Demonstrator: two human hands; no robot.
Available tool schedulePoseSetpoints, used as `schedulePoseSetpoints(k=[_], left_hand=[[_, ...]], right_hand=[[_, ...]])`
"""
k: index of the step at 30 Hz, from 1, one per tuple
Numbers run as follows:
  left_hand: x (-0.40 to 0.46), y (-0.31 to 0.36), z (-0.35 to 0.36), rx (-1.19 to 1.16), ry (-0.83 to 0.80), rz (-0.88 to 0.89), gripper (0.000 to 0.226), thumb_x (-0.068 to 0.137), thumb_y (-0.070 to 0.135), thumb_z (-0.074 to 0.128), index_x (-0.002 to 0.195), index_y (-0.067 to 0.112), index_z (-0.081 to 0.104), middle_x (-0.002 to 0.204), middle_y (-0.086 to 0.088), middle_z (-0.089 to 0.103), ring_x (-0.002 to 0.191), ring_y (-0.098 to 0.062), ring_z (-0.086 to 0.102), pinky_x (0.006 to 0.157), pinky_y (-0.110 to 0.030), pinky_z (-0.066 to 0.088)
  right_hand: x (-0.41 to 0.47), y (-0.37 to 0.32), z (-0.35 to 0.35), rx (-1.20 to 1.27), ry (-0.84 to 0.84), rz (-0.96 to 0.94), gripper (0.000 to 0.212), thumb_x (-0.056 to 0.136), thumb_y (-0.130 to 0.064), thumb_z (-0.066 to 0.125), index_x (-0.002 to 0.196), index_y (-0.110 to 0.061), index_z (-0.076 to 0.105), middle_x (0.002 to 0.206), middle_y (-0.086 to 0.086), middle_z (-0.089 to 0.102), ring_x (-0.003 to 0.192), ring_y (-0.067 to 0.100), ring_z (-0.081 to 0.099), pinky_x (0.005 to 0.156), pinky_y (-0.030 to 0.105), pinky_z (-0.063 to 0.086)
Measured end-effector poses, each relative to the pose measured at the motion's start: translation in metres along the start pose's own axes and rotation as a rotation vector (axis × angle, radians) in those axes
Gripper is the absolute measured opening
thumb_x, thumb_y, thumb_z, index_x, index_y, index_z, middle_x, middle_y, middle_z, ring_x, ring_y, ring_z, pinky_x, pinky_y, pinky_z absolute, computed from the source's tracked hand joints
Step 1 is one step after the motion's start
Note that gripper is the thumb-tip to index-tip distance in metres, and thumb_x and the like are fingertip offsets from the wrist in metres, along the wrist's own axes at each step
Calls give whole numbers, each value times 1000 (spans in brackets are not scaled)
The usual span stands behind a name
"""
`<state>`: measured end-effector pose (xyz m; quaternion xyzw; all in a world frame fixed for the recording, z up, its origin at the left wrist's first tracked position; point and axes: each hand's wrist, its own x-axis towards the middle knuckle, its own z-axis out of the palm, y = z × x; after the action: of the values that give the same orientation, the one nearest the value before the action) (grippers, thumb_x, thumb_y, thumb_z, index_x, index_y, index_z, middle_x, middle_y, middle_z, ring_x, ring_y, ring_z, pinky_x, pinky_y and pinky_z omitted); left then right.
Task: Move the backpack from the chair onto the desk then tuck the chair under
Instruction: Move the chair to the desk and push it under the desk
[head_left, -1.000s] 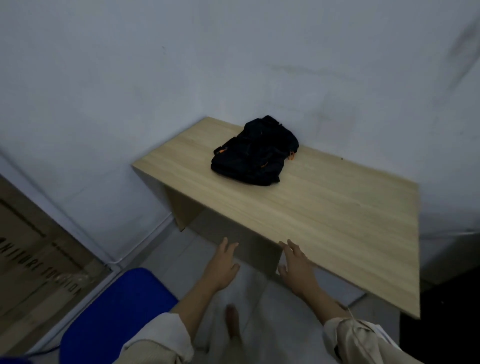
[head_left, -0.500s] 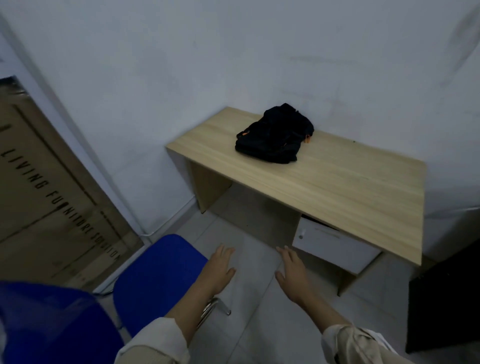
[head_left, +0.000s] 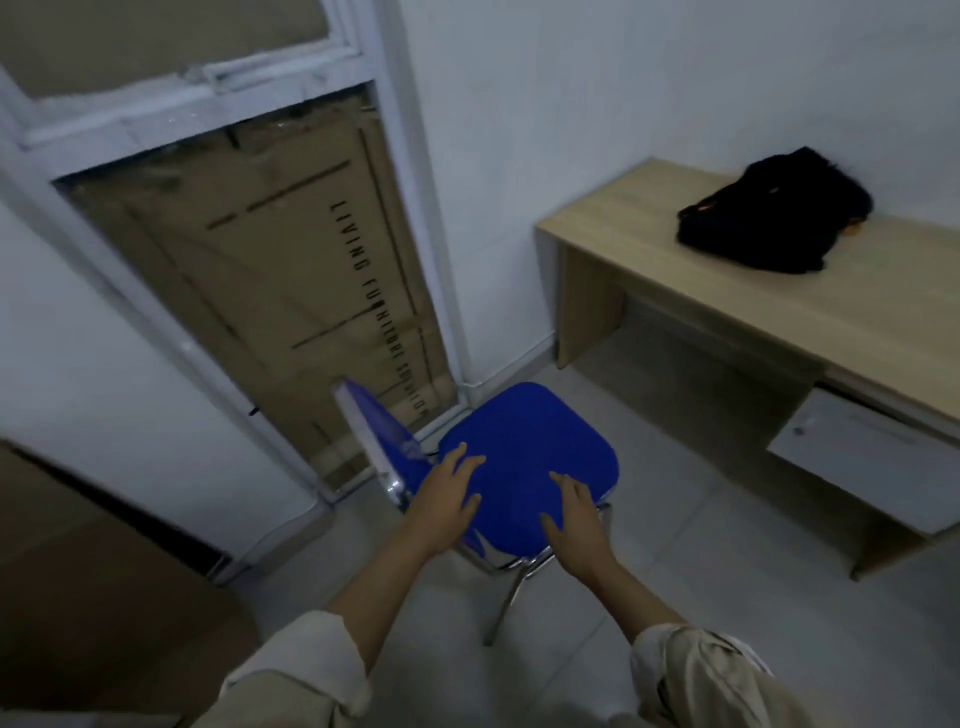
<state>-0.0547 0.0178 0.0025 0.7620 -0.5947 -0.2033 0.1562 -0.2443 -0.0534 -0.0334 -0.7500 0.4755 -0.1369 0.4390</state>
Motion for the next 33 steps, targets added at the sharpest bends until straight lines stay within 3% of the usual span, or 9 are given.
schedulePoseSetpoints(k=[8, 13, 18, 22, 28, 33], left_hand=[[-35, -73, -48, -32, 116, 14, 53, 92, 9, 52, 142, 16, 36, 150, -13, 33, 132, -27, 41, 110, -37, 37], [-23, -113, -67, -25, 130, 17, 53, 89, 6, 51, 140, 13, 38, 147, -13, 39, 135, -28, 37, 116, -38, 28], [6, -162, -92, 119, 47, 88, 54, 89, 6, 50, 141, 13, 37, 150, -8, 36, 139, -26, 29, 119, -35, 15], [32, -192, -120, 198, -58, 158, 62, 85, 0, 46, 144, 15, 32, 152, -3, 33, 138, -23, 28, 119, -35, 18], [71, -222, -134, 237, -52, 281, 60, 82, 3, 51, 138, 20, 38, 145, -1, 41, 138, -23, 27, 118, -35, 19], [117, -238, -134, 387, -91, 491, 37, 83, 21, 56, 120, 16, 54, 122, -8, 52, 116, -27, 45, 103, -36, 32]], right_hand=[[3, -84, 85, 37, -60, -152, 58, 95, -30, 54, 145, -16, 28, 148, 8, 32, 130, 20, 37, 105, 27, 32], [34, -121, 120, 106, -99, -226, 58, 92, -33, 59, 142, -18, 32, 139, 6, 41, 117, 11, 40, 96, 22, 32], [81, -160, 154, 134, -144, -202, 71, 84, -46, 61, 143, -18, 31, 139, 7, 43, 124, 15, 40, 102, 30, 37], [111, -180, 171, 103, -192, -168, 76, 81, -29, 62, 146, -18, 24, 143, 8, 37, 129, 23, 38, 108, 39, 37], [144, -187, 186, -156, -113, -87, 58, 88, -22, 58, 139, -21, 31, 131, 10, 45, 111, 28, 49, 79, 39, 48], [141, -188, 194, -371, 62, -67, 48, 89, -28, 53, 134, -24, 36, 118, 5, 51, 96, 24, 54, 68, 38, 49]])
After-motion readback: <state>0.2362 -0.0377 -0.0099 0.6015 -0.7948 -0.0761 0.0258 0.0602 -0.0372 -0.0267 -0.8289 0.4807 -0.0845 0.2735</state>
